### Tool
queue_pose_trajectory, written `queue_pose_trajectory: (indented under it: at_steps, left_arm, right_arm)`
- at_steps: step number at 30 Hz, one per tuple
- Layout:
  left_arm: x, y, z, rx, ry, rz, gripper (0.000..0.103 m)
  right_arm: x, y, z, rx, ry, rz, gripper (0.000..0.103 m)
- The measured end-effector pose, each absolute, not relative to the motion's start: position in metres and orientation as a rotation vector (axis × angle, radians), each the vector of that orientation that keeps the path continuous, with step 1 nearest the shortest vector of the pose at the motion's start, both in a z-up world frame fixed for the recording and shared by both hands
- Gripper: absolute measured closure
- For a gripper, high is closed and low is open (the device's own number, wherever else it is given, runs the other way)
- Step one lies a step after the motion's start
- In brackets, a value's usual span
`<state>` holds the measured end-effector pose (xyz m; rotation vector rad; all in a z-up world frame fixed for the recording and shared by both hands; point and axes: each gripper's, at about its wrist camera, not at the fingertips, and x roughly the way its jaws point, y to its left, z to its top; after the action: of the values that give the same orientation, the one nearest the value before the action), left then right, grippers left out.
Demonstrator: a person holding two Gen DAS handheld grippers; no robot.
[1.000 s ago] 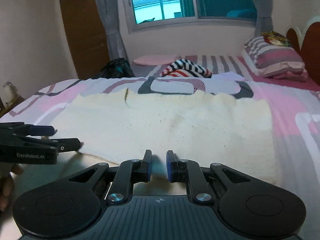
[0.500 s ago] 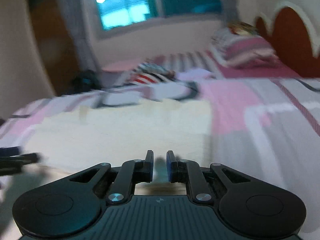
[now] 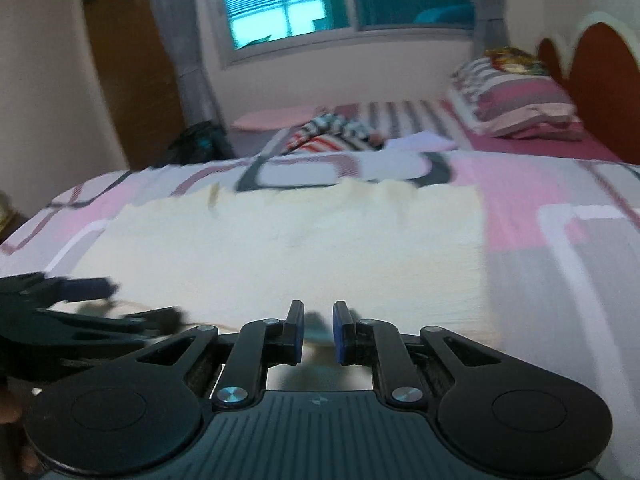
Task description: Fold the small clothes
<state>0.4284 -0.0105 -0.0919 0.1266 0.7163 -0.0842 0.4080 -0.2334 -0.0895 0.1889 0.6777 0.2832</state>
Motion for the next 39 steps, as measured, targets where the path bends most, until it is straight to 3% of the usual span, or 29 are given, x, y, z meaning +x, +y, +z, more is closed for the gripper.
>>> queue_pose_trajectory:
  at_steps: [5,10,14,23,25,26,39]
  left_arm:
    - [0.426,-0.007,-0.101,0.131,0.731,-0.081,0.014]
    - [0.421,0.001,-0.089,0.118,0.679,-0.036,0.019]
    - [0.432,0.019,-0.101,0.074,0.730,-0.043,0.013]
    - [0.425,0.022,-0.093,0.081,0.752,-0.049,0.016]
    - [0.415,0.026,-0.090,0.068,0.757,-0.055,0.017]
    - [0.407,0.028,-0.089,0.071,0.752,-0.054,0.017]
    - [0.310,0.031,-0.080,0.152,0.781,-0.071,0.017]
  right_arm:
    - [0.406,-0.261,-0.096,0.238,0.717,0.256,0.090]
    - [0.405,-0.270,-0.083,0.216,0.682,0.227,0.090]
    - [0.410,-0.272,-0.095,0.176,0.720,0.230,0.090]
    - [0.413,-0.273,-0.089,0.174,0.762,0.238,0.089]
    - [0.407,-0.277,-0.081,0.216,0.746,0.261,0.059]
    - [0.401,-0.278,-0.077,0.225,0.735,0.269,0.032]
    - [0.291,-0.287,-0.053,0.297,0.708,0.308,0.034]
